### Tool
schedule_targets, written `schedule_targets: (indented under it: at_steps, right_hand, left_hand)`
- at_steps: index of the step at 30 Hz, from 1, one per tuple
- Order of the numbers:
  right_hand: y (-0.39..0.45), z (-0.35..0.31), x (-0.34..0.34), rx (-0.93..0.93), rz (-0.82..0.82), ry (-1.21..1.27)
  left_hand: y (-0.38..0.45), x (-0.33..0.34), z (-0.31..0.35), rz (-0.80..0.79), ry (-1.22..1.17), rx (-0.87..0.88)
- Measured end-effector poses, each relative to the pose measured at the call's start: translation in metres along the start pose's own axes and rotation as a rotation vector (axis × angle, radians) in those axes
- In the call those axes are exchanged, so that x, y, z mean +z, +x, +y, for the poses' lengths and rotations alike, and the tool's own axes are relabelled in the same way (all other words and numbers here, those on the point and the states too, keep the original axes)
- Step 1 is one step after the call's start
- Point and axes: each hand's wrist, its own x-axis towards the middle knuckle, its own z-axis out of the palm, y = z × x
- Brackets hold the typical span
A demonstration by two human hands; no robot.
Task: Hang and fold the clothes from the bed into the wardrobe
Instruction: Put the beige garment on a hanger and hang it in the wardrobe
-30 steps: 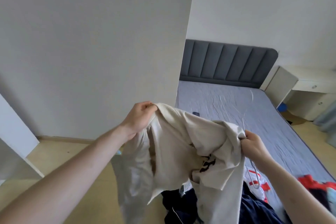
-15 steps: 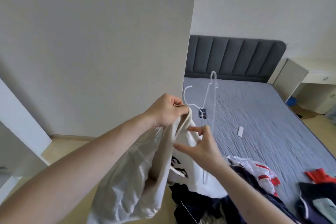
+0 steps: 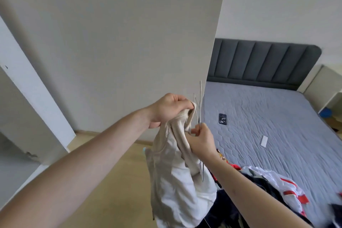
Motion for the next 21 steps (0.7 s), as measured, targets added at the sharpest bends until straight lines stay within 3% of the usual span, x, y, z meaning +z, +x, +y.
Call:
schedule_targets:
  at_steps: [5, 8, 11, 15, 19, 21]
  right_hand:
    - [0.006, -0.009, -0.024, -0.069, 0.045, 0.151]
    - [0.009, -0.032, -0.051, -0.108, -0.021, 0.264]
    - [0.012, -0.058, -0.066, -0.141, -0.124, 0.238]
    - [0.01, -0.061, -0.067, -0.168, -0.282, 0.156]
    - [0.011, -0.044, -0.078, -0.146, -0.278, 0.114]
    - [0.014, -0.034, -0.092, -0.144, -0.261, 0.059]
  left_hand:
    - [-0.008, -0.035, -0.014, 0.022, 0.259, 0.088]
    - [-0.019, -0.046, -0.045, 0.022, 0.551, 0.015]
    - [-0.024, -0.032, -0.091, -0.088, 0.83, -0.078]
    - [-0.028, -0.003, -0.15, -0.21, 0.798, -0.172]
    - [-0.031, -0.002, -0.193, -0.185, 1.036, -0.245]
    - [-0.035, -0.02, -0.206, -0.16, 0.955, -0.284]
